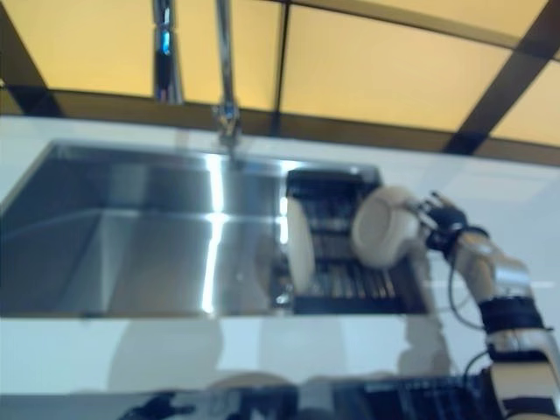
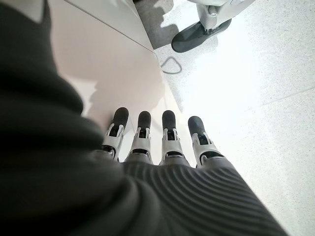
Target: Take plates into dishwasher
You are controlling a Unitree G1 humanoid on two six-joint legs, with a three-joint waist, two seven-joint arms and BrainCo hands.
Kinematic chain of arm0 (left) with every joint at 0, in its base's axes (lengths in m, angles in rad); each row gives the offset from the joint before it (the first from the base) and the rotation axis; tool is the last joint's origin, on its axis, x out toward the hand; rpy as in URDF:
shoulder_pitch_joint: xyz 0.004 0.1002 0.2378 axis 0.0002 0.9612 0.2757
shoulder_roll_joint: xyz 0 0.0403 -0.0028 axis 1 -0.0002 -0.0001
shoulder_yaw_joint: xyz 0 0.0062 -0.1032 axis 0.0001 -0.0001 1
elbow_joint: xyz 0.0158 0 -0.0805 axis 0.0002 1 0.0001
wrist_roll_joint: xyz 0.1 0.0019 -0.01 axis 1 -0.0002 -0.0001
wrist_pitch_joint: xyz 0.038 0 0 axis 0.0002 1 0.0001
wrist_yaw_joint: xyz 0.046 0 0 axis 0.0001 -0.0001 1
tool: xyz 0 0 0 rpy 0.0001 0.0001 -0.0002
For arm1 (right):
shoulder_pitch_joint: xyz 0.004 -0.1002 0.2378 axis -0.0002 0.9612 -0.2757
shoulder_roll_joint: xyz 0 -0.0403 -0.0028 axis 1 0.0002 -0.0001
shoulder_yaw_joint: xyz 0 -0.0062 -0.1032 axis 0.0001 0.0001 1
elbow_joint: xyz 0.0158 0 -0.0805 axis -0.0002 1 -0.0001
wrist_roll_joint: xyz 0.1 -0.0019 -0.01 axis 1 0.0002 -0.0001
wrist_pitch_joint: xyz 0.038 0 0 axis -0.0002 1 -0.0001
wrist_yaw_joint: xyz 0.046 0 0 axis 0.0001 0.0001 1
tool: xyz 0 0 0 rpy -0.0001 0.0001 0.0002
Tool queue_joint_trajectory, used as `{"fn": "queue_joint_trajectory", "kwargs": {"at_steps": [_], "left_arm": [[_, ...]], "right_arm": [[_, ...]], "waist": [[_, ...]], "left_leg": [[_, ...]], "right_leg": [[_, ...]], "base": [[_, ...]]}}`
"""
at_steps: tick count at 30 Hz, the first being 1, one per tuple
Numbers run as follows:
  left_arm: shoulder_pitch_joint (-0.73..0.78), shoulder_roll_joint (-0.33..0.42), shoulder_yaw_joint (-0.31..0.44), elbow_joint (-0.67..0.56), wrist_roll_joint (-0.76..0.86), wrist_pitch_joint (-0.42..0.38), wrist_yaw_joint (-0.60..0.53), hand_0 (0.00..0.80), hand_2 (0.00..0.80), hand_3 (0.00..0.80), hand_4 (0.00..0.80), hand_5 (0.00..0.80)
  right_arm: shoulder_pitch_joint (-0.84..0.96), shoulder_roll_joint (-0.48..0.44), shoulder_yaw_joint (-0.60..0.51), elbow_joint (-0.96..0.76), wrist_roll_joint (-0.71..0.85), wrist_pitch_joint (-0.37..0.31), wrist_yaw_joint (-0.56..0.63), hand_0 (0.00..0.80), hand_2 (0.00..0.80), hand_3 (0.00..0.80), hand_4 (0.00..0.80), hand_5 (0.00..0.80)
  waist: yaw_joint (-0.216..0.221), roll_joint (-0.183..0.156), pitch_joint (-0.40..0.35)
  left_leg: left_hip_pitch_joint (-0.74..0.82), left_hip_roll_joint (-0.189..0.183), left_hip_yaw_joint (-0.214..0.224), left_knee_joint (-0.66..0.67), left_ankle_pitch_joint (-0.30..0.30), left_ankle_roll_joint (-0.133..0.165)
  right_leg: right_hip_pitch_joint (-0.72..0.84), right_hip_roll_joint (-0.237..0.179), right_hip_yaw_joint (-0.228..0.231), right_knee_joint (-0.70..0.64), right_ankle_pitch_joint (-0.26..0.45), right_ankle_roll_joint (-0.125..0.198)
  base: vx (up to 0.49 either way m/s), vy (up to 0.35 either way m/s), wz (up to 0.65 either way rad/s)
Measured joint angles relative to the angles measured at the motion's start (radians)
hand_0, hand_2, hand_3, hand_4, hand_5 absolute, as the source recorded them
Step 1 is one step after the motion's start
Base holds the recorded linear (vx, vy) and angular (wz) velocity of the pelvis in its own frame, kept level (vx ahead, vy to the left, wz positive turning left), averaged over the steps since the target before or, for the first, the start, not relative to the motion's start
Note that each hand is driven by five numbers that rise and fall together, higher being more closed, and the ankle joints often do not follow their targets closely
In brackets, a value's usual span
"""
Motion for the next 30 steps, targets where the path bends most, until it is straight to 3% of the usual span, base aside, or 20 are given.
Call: {"fn": "queue_joint_trajectory", "kwargs": {"at_steps": [30], "left_arm": [[0.008,0.0,-0.006,0.003,-0.002,-0.003,0.002,0.0,0.0,0.0,0.0,0.0]], "right_arm": [[-0.013,-0.003,0.0,-0.01,0.079,0.052,0.04,0.0,0.0,0.0,0.0,0.0]], "waist": [[-0.001,0.0,0.0]], "left_leg": [[0.007,0.001,0.014,0.0,-0.001,-0.001]], "right_leg": [[0.001,0.002,0.001,0.0,0.0,0.0]], "base": [[0.001,0.001,0.0]]}}
